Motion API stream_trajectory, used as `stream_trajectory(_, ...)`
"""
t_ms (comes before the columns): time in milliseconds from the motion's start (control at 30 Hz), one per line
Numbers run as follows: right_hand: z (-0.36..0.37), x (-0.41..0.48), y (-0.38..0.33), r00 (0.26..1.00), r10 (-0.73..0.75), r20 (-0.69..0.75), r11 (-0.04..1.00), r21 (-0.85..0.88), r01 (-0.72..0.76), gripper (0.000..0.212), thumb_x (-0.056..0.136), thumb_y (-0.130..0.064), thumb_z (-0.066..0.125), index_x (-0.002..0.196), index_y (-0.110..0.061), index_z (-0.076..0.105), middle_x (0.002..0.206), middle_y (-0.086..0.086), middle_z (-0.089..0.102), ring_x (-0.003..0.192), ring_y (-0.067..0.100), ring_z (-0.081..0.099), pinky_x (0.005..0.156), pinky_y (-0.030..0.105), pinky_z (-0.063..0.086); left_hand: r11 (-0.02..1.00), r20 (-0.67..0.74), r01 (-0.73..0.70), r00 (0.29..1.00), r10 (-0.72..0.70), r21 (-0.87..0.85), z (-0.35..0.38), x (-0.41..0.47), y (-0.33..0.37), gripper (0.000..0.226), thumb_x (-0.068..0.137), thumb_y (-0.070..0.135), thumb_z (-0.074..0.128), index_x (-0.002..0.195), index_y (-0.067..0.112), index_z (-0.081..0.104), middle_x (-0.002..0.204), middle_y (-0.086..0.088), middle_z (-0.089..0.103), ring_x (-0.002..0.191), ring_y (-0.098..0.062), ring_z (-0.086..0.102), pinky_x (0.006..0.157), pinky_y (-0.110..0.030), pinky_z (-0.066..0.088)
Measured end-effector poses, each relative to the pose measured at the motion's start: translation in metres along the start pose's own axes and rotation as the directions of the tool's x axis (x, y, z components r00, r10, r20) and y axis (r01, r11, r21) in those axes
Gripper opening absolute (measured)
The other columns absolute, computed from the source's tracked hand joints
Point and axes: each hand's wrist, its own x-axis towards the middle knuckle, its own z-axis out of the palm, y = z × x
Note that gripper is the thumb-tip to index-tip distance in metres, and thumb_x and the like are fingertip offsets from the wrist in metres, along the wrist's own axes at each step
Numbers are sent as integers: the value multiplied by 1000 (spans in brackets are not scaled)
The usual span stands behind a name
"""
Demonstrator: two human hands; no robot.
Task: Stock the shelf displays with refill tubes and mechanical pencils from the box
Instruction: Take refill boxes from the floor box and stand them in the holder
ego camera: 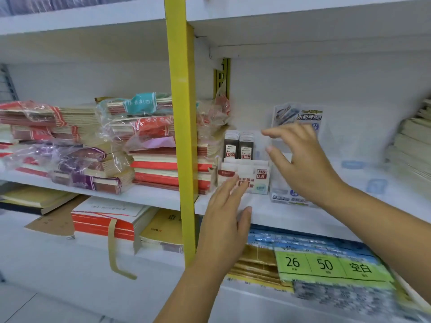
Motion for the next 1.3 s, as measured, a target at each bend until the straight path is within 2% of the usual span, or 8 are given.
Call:
stream_trajectory(133, -9, -96, -26, 999, -11, -50, 965, 263, 24, 20, 96, -27, 50, 110, -22, 63, 97, -22, 56, 95, 3, 50, 83, 11, 37, 997, -8, -43, 999, 44, 71, -2, -47, 18, 38, 95, 23, 60, 133, 19, 58, 128, 2, 58, 119, -14, 49, 102, -17, 32)
stream_trajectory(300, 41, -232, -23, 848, 337, 408, 772, 396, -497, 14, 98, -23, 53, 105, -30, 63, 100, -15, 61, 88, 2, 57, 71, 14, 44, 996, 299, -13, 954, -13, 85, 22, -144, 5, 35, 95, 24, 55, 129, 19, 59, 122, -3, 59, 111, -21, 52, 93, -29, 43)
stream_trajectory(500, 115, -377, 6, 384, 589, 711, 459, 97, -883, 16, 96, -17, 56, 109, -24, 62, 109, -5, 63, 104, 12, 60, 84, 18, 45, 811, 647, 547, 545, -533, 208, 57, -289, -45, 48, 100, 30, 57, 145, 21, 43, 144, -1, 45, 128, -20, 51, 104, -34, 43)
stream_trajectory(667, 148, -434, 30, 171, 569, 804, 498, -171, -850, 51, 87, -22, 70, 134, -17, 52, 140, 3, 50, 130, 19, 44, 108, 30, 34, 613, 731, 732, 237, -640, 299, 82, -341, -57, 59, 101, 36, 55, 152, 19, 32, 153, -2, 39, 134, -16, 47, 109, -28, 39)
stream_trajectory(833, 172, -451, 50, -44, 432, 901, 592, -320, -740, 87, 74, -32, 81, 147, -29, 34, 152, 2, 31, 138, 29, 24, 115, 39, 25, 498, 740, 816, 135, -659, 294, 100, -352, -66, 57, 102, 34, 53, 153, 21, 34, 150, -2, 48, 128, -16, 53, 106, -31, 43)
stream_trajectory(933, 184, -455, 59, -57, 345, 937, 744, -310, -592, 83, 74, -36, 80, 145, -32, 37, 144, 3, 40, 131, 27, 32, 107, 36, 32, 452, 751, 853, 116, -650, 260, 102, -353, -67, 50, 102, 31, 53, 150, 24, 40, 142, 1, 57, 120, -12, 58, 97, -21, 43)
stream_trajectory(1100, 197, -461, 61, 87, 236, 968, 865, -169, -473, 52, 76, -45, 76, 123, -29, 59, 115, 0, 58, 108, 22, 49, 84, 30, 39, 423, 761, 880, 120, -638, 216, 102, -350, -69, 42, 102, 22, 55, 144, 23, 50, 132, 4, 63, 117, -10, 61, 83, -3, 39)
stream_trajectory(1300, 198, -464, 65, 132, 207, 969, 841, -107, -531, 39, 77, -45, 75, 111, -28, 66, 97, -11, 52, 95, 13, 51, 73, 26, 36, 382, 758, 904, 109, -643, 194, 101, -351, -67, 43, 102, 23, 55, 145, 23, 49, 133, 4, 63, 117, -8, 60, 85, -3, 39)
